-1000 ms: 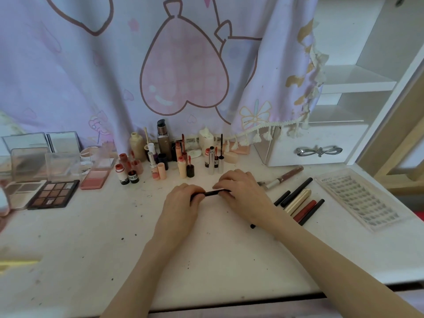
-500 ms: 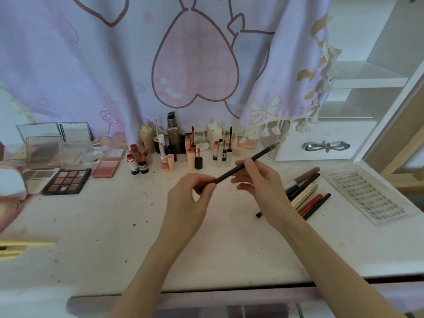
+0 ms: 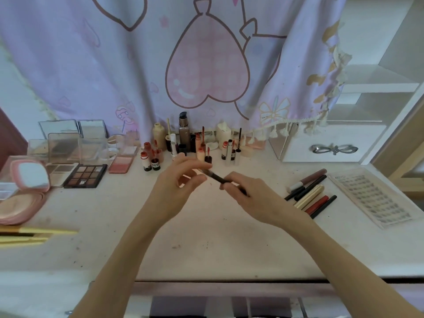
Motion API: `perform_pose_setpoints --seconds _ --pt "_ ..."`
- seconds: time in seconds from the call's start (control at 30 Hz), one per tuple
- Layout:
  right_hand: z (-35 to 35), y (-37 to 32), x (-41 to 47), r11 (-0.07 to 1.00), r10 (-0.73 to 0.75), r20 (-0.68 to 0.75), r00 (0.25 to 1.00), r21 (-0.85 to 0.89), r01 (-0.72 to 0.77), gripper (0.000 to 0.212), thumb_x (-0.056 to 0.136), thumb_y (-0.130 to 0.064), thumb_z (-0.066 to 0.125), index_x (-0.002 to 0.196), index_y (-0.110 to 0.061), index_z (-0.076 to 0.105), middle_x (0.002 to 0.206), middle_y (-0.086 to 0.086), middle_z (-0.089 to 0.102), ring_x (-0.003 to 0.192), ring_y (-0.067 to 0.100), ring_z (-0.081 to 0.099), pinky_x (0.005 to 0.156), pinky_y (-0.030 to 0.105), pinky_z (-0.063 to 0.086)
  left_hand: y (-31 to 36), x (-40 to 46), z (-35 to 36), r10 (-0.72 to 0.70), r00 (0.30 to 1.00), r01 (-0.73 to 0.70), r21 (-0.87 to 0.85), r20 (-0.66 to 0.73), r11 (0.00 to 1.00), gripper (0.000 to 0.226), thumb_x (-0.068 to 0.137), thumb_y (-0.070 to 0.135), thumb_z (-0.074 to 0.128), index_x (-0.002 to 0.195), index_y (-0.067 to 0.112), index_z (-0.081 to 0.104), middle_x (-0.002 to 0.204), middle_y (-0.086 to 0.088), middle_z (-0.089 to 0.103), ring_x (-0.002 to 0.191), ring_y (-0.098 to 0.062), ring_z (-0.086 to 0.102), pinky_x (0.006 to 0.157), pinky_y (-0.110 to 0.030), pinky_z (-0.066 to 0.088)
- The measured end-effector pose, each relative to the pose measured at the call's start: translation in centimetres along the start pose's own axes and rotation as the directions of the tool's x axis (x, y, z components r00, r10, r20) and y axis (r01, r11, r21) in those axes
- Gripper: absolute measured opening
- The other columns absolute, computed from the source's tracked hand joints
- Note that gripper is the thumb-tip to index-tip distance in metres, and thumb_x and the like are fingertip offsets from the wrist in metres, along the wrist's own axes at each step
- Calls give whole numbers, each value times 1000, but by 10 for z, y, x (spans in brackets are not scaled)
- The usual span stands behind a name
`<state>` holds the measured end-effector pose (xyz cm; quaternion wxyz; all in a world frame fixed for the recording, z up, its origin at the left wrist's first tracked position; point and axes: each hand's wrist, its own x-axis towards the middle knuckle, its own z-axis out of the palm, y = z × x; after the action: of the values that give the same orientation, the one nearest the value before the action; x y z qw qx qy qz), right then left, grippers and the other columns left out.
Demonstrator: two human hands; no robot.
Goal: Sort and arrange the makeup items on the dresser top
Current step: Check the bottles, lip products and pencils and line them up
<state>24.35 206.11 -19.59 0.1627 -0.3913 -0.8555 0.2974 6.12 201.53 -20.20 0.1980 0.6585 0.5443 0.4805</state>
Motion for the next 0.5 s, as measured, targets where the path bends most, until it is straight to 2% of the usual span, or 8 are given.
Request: perform_pose_setpoints --seconds 0.1,0.17,0.23,0.37,0.5 --pt "1 -5 0 999 -10 80 997 -38 13 17 99 -27 39 100 -24 56 65 -7 49 56 10 42 56 24 34 1 -1 -9 -81 996 80 42 23 996 27 84 7 63 85 34 59 85 12 63 73 4 57 67 -9 44" --pt "5 -12 3 999 -31 65 997 -3 32 18 98 -29 42 101 -21 58 64 -8 51 52 4 42 54 19 36 3 -2 -13 -137 990 136 23 34 990 21 85 11 63 80 30 59 75 14 62 66 4 55 63 -9 43" --pt "12 -20 7 995 -53 19 998 84 51 18 97 -29 45 95 -20 60 62 -9 51 50 2 43 52 17 36 5 -6 -15 -178 982 183 -81 64 980 17 87 10 59 80 26 61 62 17 59 58 2 50 59 -11 41" --pt "26 -35 18 941 -31 2 1000 337 28 22 97 -20 45 79 -19 57 55 -9 46 42 2 40 45 12 31 -1 -13 -20 -265 960 279 -416 93 866 16 90 14 52 88 19 67 68 8 59 62 -10 43 60 -17 40" --pt "45 -47 29 906 30 -45 999 423 -8 27 98 -21 44 74 -19 56 58 -6 45 40 0 41 44 10 30 -11 -12 -29 -384 923 347 -424 -4 837 18 90 16 54 82 16 70 67 4 60 59 -7 41 60 -18 38"
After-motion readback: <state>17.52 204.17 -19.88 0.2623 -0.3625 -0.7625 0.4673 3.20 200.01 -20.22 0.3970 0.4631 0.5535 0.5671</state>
